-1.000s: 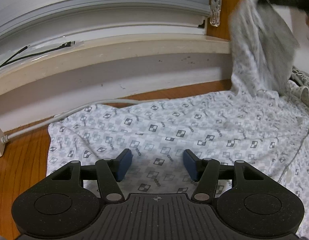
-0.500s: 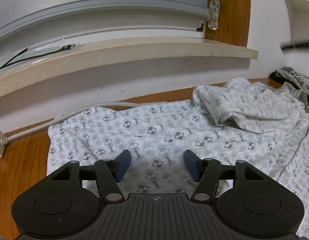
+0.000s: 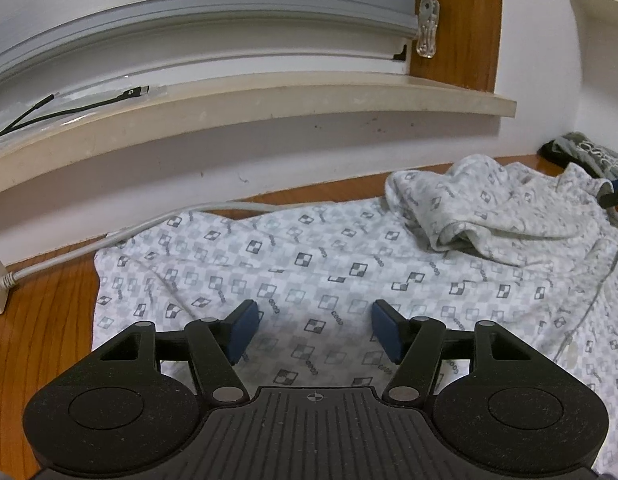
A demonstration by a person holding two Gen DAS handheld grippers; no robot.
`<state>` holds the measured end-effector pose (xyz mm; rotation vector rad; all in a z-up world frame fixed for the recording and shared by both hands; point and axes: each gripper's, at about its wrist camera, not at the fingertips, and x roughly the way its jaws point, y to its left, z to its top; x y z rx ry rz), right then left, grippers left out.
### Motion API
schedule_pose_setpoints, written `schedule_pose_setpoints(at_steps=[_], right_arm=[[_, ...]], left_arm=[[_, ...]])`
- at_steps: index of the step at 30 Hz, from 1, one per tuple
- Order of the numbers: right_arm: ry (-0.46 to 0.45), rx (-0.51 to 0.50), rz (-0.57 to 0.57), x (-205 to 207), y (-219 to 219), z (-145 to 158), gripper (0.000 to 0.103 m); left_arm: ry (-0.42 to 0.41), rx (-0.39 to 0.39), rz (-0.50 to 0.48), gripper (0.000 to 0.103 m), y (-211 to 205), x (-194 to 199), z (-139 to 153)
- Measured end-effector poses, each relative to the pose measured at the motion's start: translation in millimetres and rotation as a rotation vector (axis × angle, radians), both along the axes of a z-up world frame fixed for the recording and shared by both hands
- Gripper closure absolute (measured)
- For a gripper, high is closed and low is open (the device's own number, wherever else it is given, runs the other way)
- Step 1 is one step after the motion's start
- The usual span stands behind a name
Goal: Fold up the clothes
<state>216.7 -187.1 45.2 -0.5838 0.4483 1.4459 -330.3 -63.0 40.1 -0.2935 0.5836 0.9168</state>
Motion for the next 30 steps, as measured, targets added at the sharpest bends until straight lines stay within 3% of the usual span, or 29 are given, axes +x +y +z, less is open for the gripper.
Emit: schedule_pose_setpoints(at_steps=[2,3,5,10,11,14,16,18,20,24,27,30], right_arm=[[-0.007,0.001,-0.011,1,3,-6,0.054],[-0.010,0.001,-0.016,1,4,-10,0.074],[-0.007,0.042,-0.048,9,5,-5,0.096],[-0.014,0.195,-0.277,63,-5,26,0.099],[0.002,0.182,-0.312,74,-3,25,0.098],[0.046,-0.015,-0.330,95,21,1,0.088],[-0.035,-0.033,-0.336,87,24,-5,0.082],[0.044,0.064,-0.351,86,11,7,0.056],[0.059,0.139,-0.388,81,-2,21,0.055],[-0.032,0.278,-0.439,56,-24,35,0.053],[0.097,0.231,-0.282,36,-18,23,0.047],[0.185,0.140,-0.127,11,-2,-8,0.047]], left_arm=[[-0.002,0.004,0.003,0.036,-1,0,0],[-0.003,0.006,0.004,0.036,-1,-1,0],[-0.005,0.010,0.007,0.035,-2,-1,1],[-0.001,0.013,0.012,0.033,-4,-1,1],[0.005,0.009,0.012,0.032,-4,1,0],[0.025,-0.002,0.010,0.029,-6,5,-2],[0.038,-0.008,0.004,0.027,-8,6,-4],[0.044,-0.015,-0.004,0.027,-8,7,-5],[0.050,-0.012,0.000,0.026,-9,6,-6],[0.049,-0.013,0.013,0.026,-10,6,-7],[0.042,-0.020,0.024,0.026,-11,5,-7],[0.037,-0.025,0.041,0.025,-16,2,-7]])
